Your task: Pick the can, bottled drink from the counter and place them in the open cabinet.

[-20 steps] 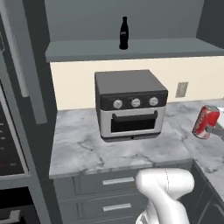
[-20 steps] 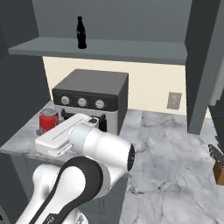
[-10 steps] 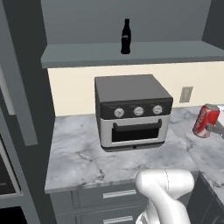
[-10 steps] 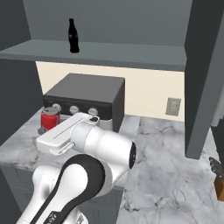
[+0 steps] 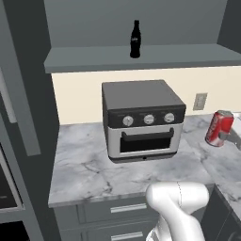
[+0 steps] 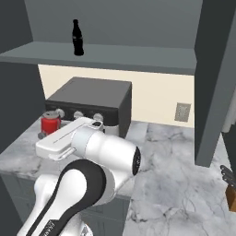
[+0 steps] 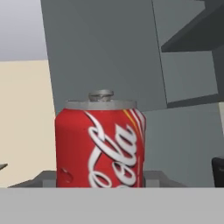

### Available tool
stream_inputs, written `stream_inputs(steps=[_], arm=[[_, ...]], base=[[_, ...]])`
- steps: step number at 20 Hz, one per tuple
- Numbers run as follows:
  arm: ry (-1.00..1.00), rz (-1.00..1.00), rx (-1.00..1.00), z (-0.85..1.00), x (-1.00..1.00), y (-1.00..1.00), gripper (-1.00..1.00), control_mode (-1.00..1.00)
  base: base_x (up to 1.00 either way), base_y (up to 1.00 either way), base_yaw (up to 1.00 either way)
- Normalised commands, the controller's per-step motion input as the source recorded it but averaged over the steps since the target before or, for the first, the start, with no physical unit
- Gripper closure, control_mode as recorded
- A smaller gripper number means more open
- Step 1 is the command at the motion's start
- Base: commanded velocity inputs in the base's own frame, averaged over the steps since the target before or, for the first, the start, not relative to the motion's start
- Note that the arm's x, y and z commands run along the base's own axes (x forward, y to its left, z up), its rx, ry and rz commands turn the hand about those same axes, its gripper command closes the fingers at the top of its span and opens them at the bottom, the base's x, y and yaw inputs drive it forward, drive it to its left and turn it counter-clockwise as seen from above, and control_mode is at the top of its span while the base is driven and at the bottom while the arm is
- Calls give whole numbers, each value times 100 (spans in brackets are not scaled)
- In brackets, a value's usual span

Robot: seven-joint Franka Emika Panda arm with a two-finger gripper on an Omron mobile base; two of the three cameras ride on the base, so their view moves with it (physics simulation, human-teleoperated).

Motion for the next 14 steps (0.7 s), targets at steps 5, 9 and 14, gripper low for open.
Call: stream_inputs(steps=[5, 9, 14], arm=[[6, -28, -25, 59, 38, 14, 100, -100], [1, -46, -21, 66, 11, 0, 100, -100], [0, -60, -23, 23, 18, 7, 100, -100]], base=[[0, 0, 0], [0, 0, 0], [0, 0, 0]])
